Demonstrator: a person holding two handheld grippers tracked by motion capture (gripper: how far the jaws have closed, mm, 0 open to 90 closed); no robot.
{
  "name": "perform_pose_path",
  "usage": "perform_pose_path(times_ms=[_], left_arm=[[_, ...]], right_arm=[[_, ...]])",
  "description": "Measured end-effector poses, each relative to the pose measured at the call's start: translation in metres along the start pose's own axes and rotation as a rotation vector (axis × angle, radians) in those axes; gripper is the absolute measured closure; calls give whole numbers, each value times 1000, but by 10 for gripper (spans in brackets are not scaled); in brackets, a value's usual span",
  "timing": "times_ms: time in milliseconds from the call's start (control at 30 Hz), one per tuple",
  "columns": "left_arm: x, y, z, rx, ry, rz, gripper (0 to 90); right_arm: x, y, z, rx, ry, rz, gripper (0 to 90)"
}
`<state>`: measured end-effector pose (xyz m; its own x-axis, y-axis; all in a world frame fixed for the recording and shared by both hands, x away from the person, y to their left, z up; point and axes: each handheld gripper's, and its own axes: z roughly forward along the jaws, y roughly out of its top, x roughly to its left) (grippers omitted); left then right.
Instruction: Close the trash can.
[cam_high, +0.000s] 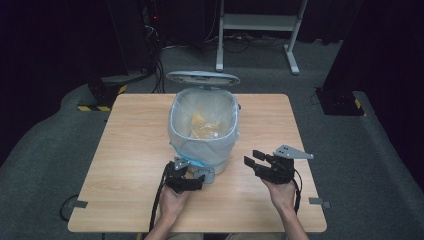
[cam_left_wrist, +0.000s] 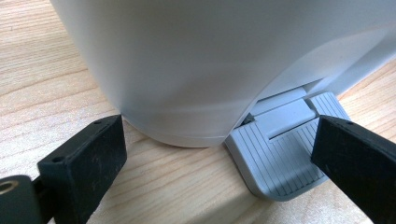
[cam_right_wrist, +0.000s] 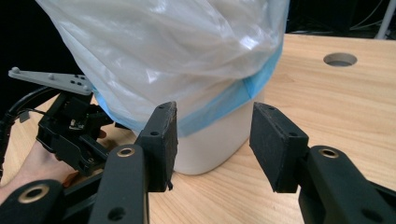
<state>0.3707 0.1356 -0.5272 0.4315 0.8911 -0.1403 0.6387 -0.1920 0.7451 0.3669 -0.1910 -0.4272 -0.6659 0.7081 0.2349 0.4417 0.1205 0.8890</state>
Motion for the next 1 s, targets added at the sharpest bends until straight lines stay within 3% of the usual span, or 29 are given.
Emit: perform_pose_path(times_ms=[100, 367, 833, 933, 1000], left_arm=[[0, 0, 0, 0, 0, 0, 34], [0, 0, 0, -1, -2, -5, 35], [1, 0, -1, 2, -11, -2, 36], [1, 0, -1, 2, -11, -2, 35], [1, 0, -1, 3, -10, -1, 36]], right_arm=[[1, -5, -1, 2, -33, -24, 528], [-9, -24, 2, 10, -61, 7, 525], [-18, -63, 32, 161, -140, -24, 520], [-19, -67, 35, 170, -144, -10, 517], [-21, -73, 39, 199, -170, -28, 511]])
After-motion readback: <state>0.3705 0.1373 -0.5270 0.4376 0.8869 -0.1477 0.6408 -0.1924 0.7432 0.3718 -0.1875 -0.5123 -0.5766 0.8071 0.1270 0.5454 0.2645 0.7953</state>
